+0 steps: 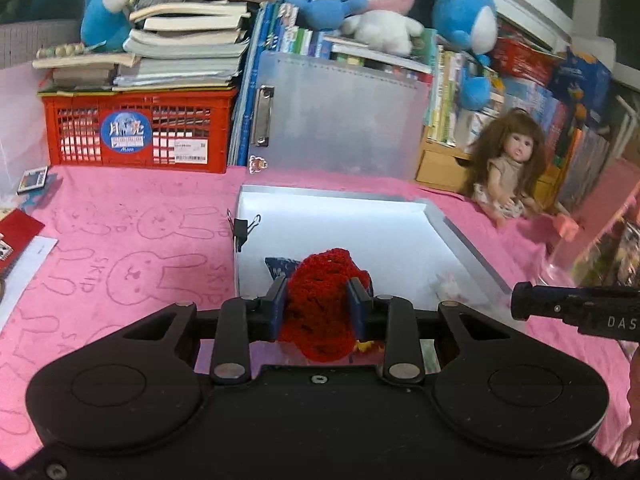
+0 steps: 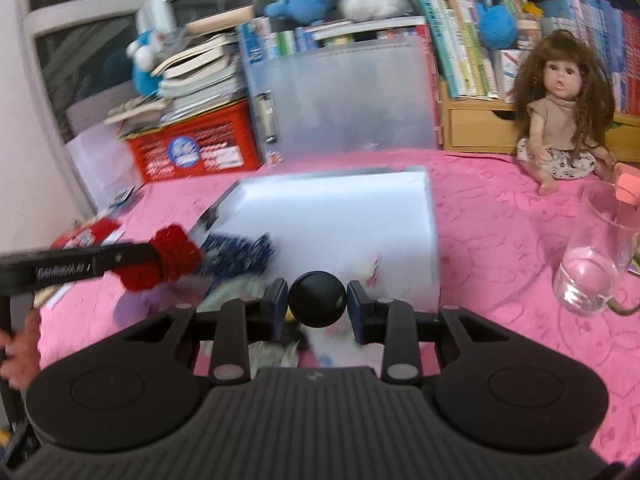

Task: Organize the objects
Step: 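Grasp the red knitted item with the left tool while the right tool grasps the black round cap, then carry both held items into the white tray and open both tools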

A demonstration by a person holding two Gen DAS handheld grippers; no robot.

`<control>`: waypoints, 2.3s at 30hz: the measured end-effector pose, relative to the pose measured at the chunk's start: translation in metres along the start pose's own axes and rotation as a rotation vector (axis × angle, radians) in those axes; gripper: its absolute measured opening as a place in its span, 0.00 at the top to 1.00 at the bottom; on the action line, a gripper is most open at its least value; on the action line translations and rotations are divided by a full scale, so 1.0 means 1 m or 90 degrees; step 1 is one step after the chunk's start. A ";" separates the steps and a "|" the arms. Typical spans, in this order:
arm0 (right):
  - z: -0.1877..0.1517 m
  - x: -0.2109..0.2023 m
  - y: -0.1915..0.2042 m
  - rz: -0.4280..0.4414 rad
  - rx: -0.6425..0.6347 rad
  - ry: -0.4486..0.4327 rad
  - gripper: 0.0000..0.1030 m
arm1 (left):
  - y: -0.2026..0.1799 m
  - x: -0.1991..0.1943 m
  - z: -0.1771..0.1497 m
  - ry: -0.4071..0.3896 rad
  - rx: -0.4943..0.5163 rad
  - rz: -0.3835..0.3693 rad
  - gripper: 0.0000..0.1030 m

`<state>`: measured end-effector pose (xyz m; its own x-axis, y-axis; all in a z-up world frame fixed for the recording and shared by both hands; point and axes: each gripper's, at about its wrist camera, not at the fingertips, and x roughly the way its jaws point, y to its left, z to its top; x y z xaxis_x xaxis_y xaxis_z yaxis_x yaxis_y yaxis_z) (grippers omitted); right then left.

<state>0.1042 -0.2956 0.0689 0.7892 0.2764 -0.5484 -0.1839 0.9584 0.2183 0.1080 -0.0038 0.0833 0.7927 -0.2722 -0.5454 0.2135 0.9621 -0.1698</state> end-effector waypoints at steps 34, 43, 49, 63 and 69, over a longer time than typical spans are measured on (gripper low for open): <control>0.013 0.079 -0.039 -0.080 0.095 0.053 0.64 | 0.004 0.082 0.006 0.026 0.005 0.048 0.69; 0.011 0.083 -0.038 -0.083 0.094 0.063 0.64 | 0.003 0.088 0.005 0.035 0.005 0.055 0.67; 0.012 0.083 -0.038 -0.091 0.089 0.066 0.64 | -0.002 0.096 0.002 0.042 0.007 0.055 0.67; 0.011 0.075 -0.034 -0.087 0.088 0.057 0.45 | -0.001 0.087 0.008 0.036 -0.006 0.047 0.41; 0.012 0.063 -0.030 -0.081 0.081 0.047 0.42 | 0.001 0.069 0.010 0.026 -0.006 0.041 0.35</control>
<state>0.1667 -0.3080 0.0377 0.7551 0.1631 -0.6350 -0.0060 0.9703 0.2420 0.1690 -0.0213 0.0539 0.7803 -0.2110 -0.5887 0.1579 0.9773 -0.1410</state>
